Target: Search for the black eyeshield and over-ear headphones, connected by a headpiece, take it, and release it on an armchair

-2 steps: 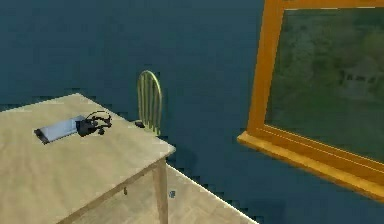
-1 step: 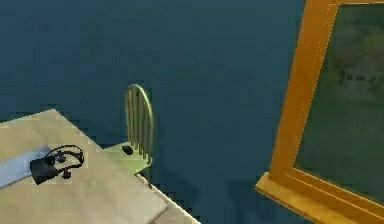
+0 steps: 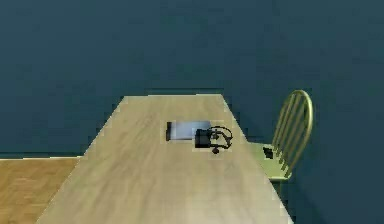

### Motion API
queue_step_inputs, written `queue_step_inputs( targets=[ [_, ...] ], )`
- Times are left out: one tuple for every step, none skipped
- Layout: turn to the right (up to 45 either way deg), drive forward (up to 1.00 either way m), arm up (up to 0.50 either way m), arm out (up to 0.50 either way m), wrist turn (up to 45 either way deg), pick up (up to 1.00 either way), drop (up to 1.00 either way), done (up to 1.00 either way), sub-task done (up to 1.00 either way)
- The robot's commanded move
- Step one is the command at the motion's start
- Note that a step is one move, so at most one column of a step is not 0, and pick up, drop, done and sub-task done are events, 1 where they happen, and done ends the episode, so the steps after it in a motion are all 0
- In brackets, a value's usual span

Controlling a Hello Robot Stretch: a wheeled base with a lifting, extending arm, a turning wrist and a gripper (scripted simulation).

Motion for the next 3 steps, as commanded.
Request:
queue_step_inputs(
  targets=[
    [-45.0, 0.00, 0.00, 0.00, 0.0, 0.00, 0.00, 0.00, 0.00],
    [-36.0, 0.00, 0.00, 0.00, 0.0, 0.00, 0.00, 0.00, 0.00],
    [45.0, 0.00, 0.00, 0.00, 0.0, 0.00, 0.00, 0.00, 0.00]
  ],
)
